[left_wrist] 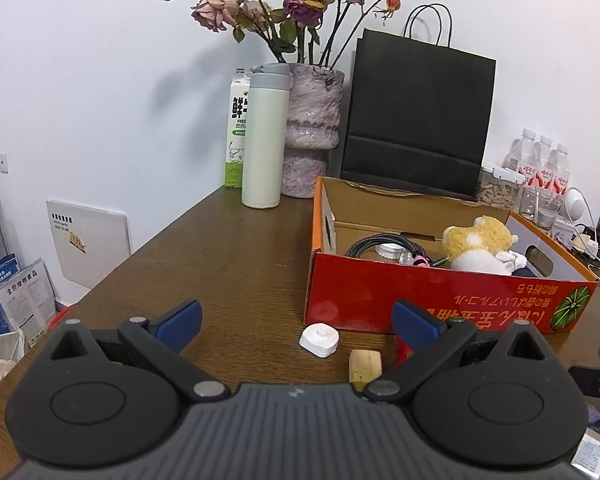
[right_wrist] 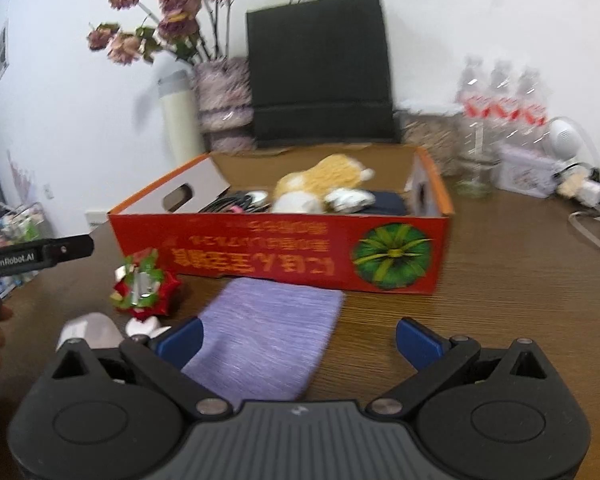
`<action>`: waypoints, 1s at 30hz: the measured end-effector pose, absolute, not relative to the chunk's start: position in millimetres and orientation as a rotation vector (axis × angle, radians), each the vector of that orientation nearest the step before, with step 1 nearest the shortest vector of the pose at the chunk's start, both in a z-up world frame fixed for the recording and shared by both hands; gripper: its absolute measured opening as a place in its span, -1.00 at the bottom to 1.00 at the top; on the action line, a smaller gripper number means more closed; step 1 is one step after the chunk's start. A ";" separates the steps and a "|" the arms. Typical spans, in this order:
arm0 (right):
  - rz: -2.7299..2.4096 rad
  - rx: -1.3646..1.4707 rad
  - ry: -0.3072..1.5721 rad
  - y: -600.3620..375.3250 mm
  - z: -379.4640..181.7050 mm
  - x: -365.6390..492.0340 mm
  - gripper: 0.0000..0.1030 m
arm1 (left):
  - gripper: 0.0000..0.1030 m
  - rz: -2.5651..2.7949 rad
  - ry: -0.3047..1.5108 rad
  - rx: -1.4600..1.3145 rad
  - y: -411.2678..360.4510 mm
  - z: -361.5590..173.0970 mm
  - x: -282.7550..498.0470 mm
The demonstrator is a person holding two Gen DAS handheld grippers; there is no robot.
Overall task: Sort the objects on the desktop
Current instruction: 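Grasp the purple knit cloth with the right gripper while the left grasps the white plastic piece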
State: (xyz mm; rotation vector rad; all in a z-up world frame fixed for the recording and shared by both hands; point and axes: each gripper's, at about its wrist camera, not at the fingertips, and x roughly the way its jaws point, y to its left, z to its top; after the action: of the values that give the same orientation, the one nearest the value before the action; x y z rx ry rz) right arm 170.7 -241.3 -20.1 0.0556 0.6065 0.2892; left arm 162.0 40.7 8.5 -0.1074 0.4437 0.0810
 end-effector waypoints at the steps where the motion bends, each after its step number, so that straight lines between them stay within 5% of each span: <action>1: 0.295 0.055 0.625 -236.9 -20.9 177.4 1.00 | 1.00 0.080 0.446 -0.108 41.8 8.2 162.4; 10: 0.280 0.000 0.735 -210.7 -38.8 215.6 0.94 | 1.00 0.105 0.479 -0.112 57.7 4.8 168.2; 17: 0.294 -0.065 0.694 -203.7 -39.5 205.7 0.52 | 1.00 0.100 0.505 -0.096 59.2 1.9 169.6; 23: 0.337 -0.080 0.669 -199.2 -37.5 199.9 0.04 | 1.00 0.099 0.507 -0.089 58.0 1.8 169.1; 28: 0.332 -0.093 0.652 -198.4 -35.7 195.8 -0.79 | 1.00 0.103 0.514 -0.087 57.2 1.2 170.2; 30: 0.342 -0.072 0.652 -201.9 -35.1 195.6 -0.92 | 1.00 0.104 0.516 -0.084 56.7 1.0 170.2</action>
State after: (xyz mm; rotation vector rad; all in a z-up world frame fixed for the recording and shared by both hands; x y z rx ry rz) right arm 195.6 -201.9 -35.1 -0.0721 0.6515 0.3418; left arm 170.2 56.7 1.0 -0.0840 0.5159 0.1038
